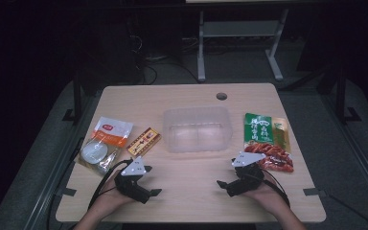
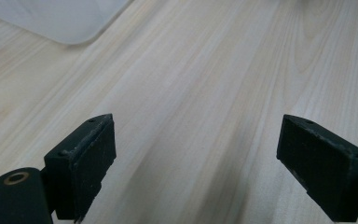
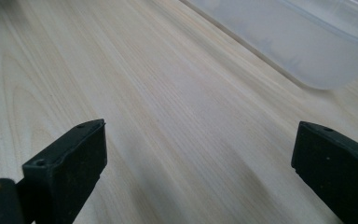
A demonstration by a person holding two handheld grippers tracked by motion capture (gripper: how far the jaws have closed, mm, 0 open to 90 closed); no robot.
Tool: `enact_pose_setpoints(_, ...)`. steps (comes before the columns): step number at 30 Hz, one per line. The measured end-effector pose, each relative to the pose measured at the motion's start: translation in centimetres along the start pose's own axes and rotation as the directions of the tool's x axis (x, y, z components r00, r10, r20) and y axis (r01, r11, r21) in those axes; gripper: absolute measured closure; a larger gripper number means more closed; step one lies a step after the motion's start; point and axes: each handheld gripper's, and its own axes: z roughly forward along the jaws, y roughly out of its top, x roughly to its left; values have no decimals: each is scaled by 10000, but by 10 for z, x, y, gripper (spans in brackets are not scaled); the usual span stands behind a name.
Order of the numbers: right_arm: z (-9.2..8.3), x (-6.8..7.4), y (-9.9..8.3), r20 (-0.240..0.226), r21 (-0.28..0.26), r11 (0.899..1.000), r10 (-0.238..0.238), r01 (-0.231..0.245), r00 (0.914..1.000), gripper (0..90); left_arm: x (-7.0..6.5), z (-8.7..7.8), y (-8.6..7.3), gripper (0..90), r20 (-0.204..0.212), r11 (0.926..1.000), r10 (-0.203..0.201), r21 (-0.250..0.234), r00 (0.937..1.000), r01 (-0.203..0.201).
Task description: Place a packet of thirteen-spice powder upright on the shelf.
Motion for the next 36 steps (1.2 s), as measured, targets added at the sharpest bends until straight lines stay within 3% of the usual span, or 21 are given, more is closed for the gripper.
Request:
enact_pose_setpoints(9,0,1,0,-132,-115,9999,-44,42,9999,31,10,-12,0,120,-418,9987,-506,81,9978,510)
enact_pose_setpoints(10,0,1,0,-139,-139,9999,-47,45,9999,31,14,-18,1,119,-558,9979,-647,31,9963,650)
enact_pose_setpoints(11,0,1,0,-149,-122,9999,-77,75,9999,31,18,-21,2,119,-726,9985,-537,59,9959,543)
enact_pose_setpoints(21,1,1,0,-237,-57,10000,4,-5,9997,31,43,-38,11,118,-1786,9961,-874,-255,9800,842)
enact_pose_setpoints(32,2,2,0,-289,-54,10000,-61,59,9996,31,70,-39,14,118,-2523,9939,-1104,-217,9613,1085)
enact_pose_setpoints(36,2,2,0,-317,-82,9999,-74,71,9995,31,79,-35,18,118,-2620,9934,-1143,-185,9583,1134)
